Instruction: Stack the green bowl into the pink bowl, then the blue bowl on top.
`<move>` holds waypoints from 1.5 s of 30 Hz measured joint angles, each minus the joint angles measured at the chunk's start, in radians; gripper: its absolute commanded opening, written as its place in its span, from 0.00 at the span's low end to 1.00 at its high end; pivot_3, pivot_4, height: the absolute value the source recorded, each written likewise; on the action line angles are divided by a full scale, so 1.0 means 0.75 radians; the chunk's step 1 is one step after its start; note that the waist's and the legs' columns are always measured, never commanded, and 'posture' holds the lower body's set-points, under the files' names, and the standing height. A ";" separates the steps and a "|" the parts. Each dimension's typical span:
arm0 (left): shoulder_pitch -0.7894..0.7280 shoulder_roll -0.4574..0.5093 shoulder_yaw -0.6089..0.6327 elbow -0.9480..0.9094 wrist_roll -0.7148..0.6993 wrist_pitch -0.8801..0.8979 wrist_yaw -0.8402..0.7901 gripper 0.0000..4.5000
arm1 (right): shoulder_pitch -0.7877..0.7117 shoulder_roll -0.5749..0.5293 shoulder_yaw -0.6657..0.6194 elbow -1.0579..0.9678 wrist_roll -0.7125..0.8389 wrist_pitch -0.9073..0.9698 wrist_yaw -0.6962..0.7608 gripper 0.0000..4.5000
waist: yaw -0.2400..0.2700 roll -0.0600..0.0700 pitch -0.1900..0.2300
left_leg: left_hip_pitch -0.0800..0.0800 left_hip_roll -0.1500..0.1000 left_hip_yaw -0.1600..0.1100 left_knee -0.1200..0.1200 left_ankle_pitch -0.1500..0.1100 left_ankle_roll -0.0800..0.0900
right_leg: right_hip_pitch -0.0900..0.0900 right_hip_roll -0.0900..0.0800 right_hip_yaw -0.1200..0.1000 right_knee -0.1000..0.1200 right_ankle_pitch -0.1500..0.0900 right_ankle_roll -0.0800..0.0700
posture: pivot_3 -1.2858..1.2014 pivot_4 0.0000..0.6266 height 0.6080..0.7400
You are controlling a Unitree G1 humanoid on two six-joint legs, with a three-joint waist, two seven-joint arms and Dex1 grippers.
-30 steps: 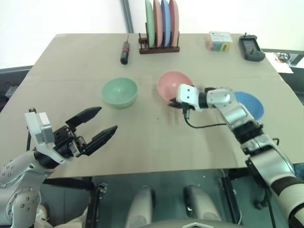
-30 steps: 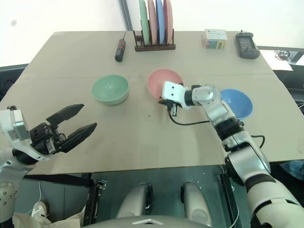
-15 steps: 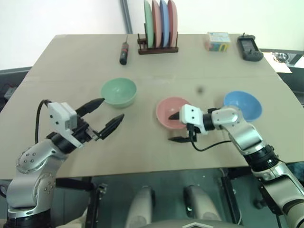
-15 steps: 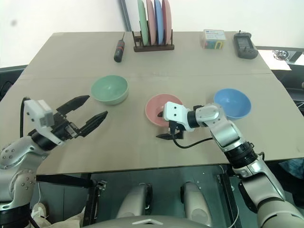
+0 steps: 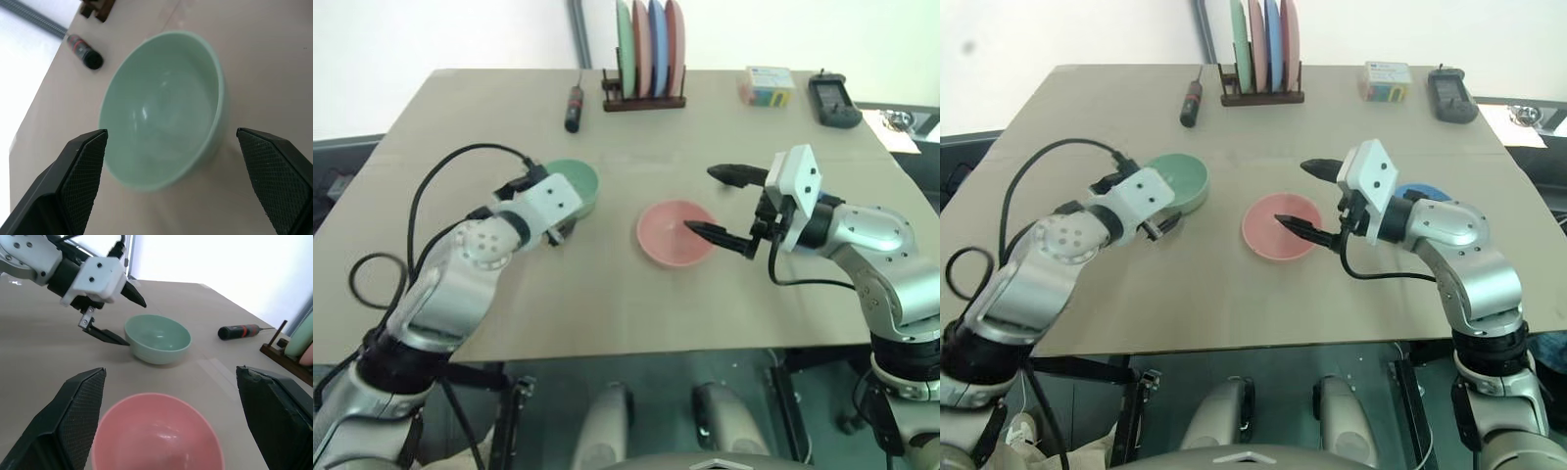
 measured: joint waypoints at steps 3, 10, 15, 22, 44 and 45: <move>-0.124 -0.052 -0.107 0.080 0.055 0.075 -0.059 1.00 | 0.001 -0.005 0.001 0.002 0.004 -0.011 -0.015 0.99 | -0.007 0.000 0.000 | -0.002 0.000 0.000 0.000 0.000 0.000 | -0.001 0.000 0.000 -0.001 0.000 0.000 | 0.52 0.24 1.00; -0.221 -0.098 -0.211 0.167 0.129 0.112 -0.163 0.44 | 0.007 -0.022 -0.002 0.006 0.023 -0.042 -0.025 1.00 | -0.017 -0.001 0.000 | -0.002 0.000 0.000 0.000 0.000 0.000 | -0.002 0.000 0.000 0.000 0.000 0.000 | 0.52 0.24 1.00; -0.221 -0.100 -0.213 0.197 0.147 0.098 -0.187 0.07 | 0.012 -0.024 -0.013 0.005 0.068 -0.048 -0.036 1.00 | -0.015 -0.001 0.000 | -0.003 0.000 0.000 0.001 0.000 0.000 | -0.002 -0.001 0.000 0.000 0.000 0.001 | 0.52 0.24 1.00; -0.221 -0.125 -0.188 0.205 0.137 0.040 -0.247 0.01 | 0.011 -0.034 -0.023 0.002 0.132 -0.057 -0.043 1.00 | -0.014 -0.001 0.000 | -0.003 0.000 0.000 0.001 0.000 0.000 | -0.002 -0.001 0.000 0.000 0.000 0.000 | 0.52 0.24 1.00; -0.341 -0.294 -0.086 0.266 -0.336 -0.647 -0.935 0.01 | 1.226 -0.124 -0.927 -0.500 0.395 -0.282 0.047 1.00 | -0.008 0.001 -0.001 | 0.006 -0.001 0.002 0.009 0.000 0.001 | 0.009 -0.001 0.004 0.001 -0.006 0.003 | 0.52 0.24 1.00; -0.352 -0.302 -0.097 0.284 -0.333 -0.666 -0.948 0.01 | 1.232 -0.124 -0.929 -0.517 0.415 -0.293 0.044 1.00 | -0.010 0.001 -0.001 | 0.006 0.000 0.002 0.009 0.000 0.001 | 0.009 -0.001 0.004 0.001 -0.006 0.003 | 0.52 0.24 1.00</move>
